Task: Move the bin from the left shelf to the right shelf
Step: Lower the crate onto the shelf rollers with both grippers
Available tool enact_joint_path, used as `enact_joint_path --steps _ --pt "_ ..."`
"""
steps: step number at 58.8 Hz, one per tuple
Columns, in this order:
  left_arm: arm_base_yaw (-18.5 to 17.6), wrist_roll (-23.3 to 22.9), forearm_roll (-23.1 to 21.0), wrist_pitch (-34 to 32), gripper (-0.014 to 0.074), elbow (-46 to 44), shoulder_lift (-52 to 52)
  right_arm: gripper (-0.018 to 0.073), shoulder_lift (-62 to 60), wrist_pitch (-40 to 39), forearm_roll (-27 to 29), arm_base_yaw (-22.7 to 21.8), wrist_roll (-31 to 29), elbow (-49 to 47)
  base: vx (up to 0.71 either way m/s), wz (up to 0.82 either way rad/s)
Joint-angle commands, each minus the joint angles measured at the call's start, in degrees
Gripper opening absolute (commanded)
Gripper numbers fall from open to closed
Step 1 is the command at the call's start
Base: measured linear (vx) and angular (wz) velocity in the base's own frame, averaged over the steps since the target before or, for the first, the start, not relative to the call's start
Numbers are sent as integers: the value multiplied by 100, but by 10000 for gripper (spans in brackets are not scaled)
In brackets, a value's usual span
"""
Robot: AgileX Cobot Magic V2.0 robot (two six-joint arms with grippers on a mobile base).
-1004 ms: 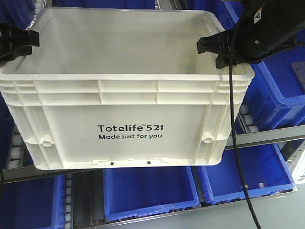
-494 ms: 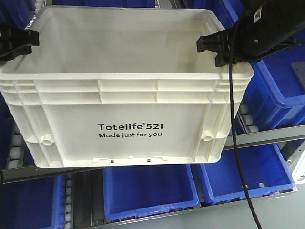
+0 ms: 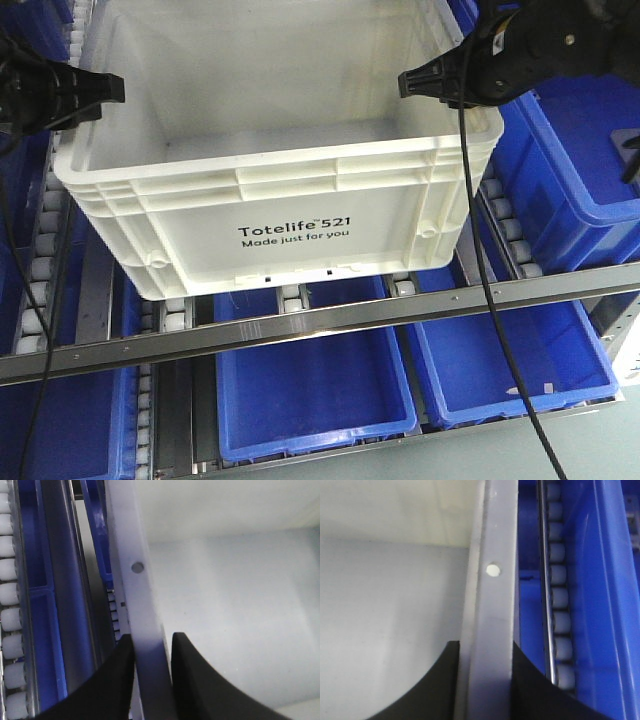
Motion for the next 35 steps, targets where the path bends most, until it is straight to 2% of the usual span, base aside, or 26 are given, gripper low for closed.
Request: enact_joint_path --steps 1,9,17,22,30,35 --pt "-11 140 -124 -867 102 -201 -164 19 -67 -1065 -808 -39 -178 -240 0 0" --pt "-11 146 -118 -927 104 -201 -6 25 178 -1186 -939 -39 -173 -240 0 0" --pt "-11 145 -124 -881 148 -211 111 91 263 -1152 -933 -39 -161 -240 0 0" --pt "-11 152 -119 -861 236 -211 95 192 263 -1134 -927 -39 -161 -240 0 0" --pt "-11 180 -98 -855 432 -214 -43 449 196 -1126 -910 -39 -92 -240 0 0" --pt "-11 180 -24 -829 521 -219 -184 596 94 -1107 -871 -39 -47 -240 0 0"
